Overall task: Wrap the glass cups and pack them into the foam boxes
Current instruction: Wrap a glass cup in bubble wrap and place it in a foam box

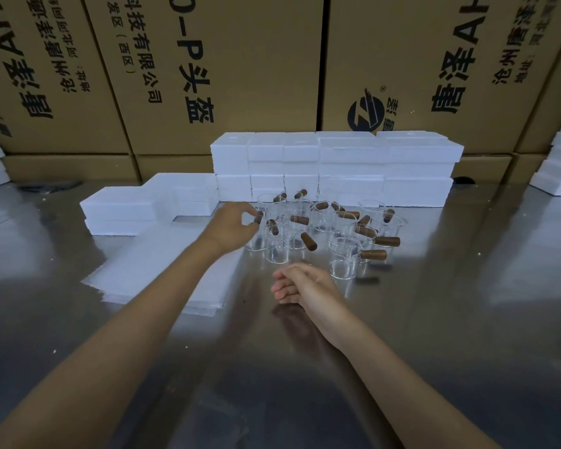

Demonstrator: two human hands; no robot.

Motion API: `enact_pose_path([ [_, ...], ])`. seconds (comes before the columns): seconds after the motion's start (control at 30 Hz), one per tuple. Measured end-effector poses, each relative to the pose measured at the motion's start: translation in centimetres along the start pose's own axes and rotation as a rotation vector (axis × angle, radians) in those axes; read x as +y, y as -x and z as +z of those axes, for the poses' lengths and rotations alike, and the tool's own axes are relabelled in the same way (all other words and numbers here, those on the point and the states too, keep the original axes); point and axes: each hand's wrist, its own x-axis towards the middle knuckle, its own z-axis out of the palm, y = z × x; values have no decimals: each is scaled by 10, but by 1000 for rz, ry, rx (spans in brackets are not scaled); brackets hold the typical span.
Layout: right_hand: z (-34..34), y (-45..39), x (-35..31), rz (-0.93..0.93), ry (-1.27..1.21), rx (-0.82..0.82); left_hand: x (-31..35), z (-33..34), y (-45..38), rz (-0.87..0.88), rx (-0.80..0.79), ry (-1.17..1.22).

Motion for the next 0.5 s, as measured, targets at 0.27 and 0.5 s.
enact_pose_path([
  [0.27, -74, 11, -47, -192, 109, 193, 47, 37, -9, 129, -1, -10],
  [0.5, -196, -45, -56, -286, 189, 829, 115, 89, -52, 204, -72, 57],
])
